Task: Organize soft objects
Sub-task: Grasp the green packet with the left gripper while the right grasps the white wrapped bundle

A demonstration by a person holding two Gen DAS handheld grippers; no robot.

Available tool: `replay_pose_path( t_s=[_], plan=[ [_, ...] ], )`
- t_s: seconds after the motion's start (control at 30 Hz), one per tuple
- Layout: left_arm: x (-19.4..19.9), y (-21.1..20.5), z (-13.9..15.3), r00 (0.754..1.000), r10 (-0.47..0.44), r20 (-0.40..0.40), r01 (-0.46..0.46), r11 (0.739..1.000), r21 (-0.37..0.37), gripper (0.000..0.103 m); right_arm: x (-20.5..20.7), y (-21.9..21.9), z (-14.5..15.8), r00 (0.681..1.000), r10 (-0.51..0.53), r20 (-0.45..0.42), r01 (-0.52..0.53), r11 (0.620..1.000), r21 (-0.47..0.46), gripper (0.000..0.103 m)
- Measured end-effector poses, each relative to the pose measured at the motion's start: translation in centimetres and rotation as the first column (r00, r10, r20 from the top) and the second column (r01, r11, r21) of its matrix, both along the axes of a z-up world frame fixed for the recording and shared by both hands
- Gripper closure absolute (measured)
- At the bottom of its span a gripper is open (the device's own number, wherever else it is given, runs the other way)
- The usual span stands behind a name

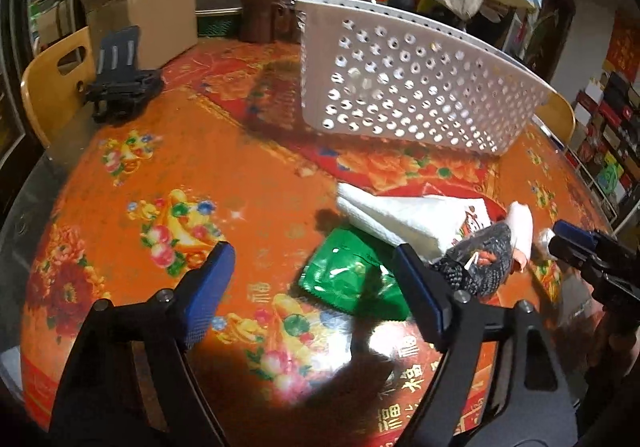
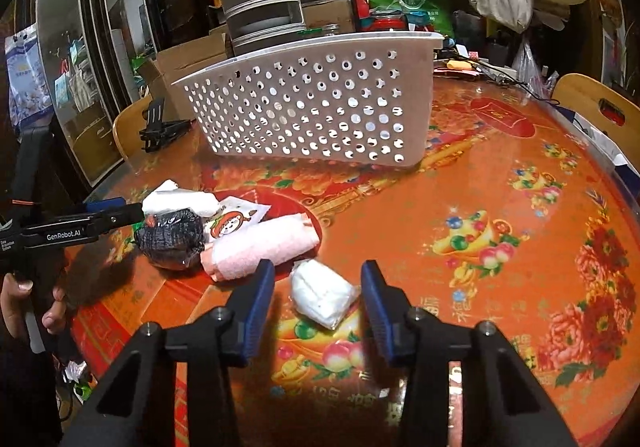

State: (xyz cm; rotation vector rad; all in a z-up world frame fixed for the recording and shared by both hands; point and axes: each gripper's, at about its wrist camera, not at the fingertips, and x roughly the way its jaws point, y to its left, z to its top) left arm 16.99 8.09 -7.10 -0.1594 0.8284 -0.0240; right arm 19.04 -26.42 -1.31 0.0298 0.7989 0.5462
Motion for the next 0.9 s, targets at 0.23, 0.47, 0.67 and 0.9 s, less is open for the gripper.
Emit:
replay_pose_path(
  t_s=[0.23,0.47,0.67,0.9],
  plan=[
    [1.1,-0.9,-0.7,0.997,-0.04,-0.063,0.041,0.999,0.016,0.025,0.0,0.3,-0.1,1.0,0.007,-0.002,-0.007,1.0,-0.017,0.059],
    [1.3,-1.8,-0.9,0.994,-0.077,-0.074,0.08,0.996,0.037,0.03,-0.1,0.3,-0.2,1.0,0.008,-0.001,-0.008,1.0,-0.021,0.059],
    [1.0,-2.3,-0.7,0.991,-0.117,-0.058,0.119,0.992,0.038,0.044,-0.1,0.3,-0.2,1.0,0.009,0.0,-0.009,1.0,-0.023,0.059],
    [0.3,-2.8,-0.5,0.987,-0.157,-0.033,0.158,0.987,0.04,0.063,-0.1,0.4,-0.3,1.0,0.008,0.0,-0.008,1.0,-0.026,0.059]
  ],
)
